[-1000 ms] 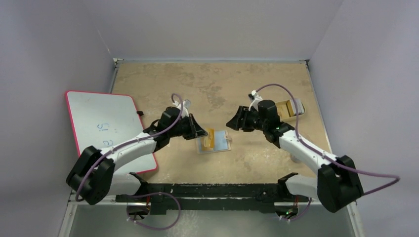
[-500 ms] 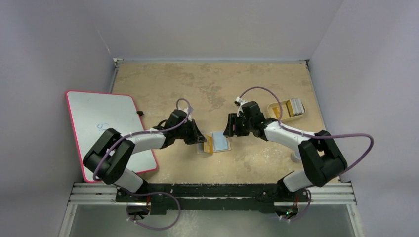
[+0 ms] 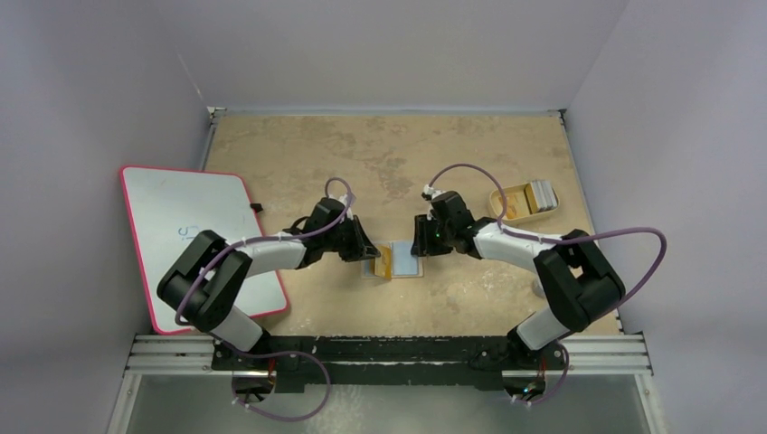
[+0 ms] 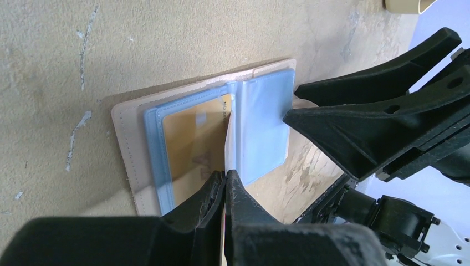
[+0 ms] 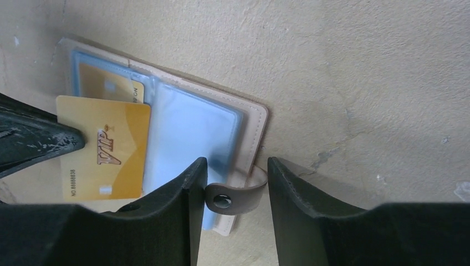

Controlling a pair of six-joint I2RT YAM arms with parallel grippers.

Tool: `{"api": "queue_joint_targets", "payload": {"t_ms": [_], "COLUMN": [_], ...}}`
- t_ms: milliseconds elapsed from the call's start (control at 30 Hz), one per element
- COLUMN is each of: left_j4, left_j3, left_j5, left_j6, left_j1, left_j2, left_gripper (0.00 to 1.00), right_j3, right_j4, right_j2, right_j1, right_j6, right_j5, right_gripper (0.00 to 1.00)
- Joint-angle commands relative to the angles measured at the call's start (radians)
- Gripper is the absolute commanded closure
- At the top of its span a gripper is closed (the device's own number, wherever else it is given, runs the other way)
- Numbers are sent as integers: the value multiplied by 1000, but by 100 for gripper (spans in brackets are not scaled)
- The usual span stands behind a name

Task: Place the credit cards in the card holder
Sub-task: Insert the credit card into the card holder.

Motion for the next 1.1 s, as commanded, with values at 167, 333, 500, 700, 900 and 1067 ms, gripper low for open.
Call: {"api": "queue_joint_targets", "payload": {"t_ms": [167, 333, 500, 700, 900, 1067], "left_j4": [-20, 8, 31, 113, 91, -12], "left_j3": [67, 68, 53, 41, 48, 85], "left_j5": [0, 22, 15, 43, 38, 5], "left_j6": [9, 4, 11, -4, 8, 31], "left_j1": [9, 9, 9, 9, 8, 9], "left_j2": [-66, -33, 0, 43, 37, -21], "left_gripper": [100, 100, 100, 100, 100, 100], "right_j3": [-1, -11, -23, -47, -56, -54], "right_j4": [1, 12, 19, 39, 48, 46], "right_j2": [-39, -28, -40, -45, -39, -39], "right_j1": [7, 7, 7, 7, 7, 7], "right_j6": [4, 8, 9, 17, 15, 14], "right_j5": [81, 71, 73, 57, 66, 79], "right_gripper": [64, 66, 66, 67, 69, 72]}}
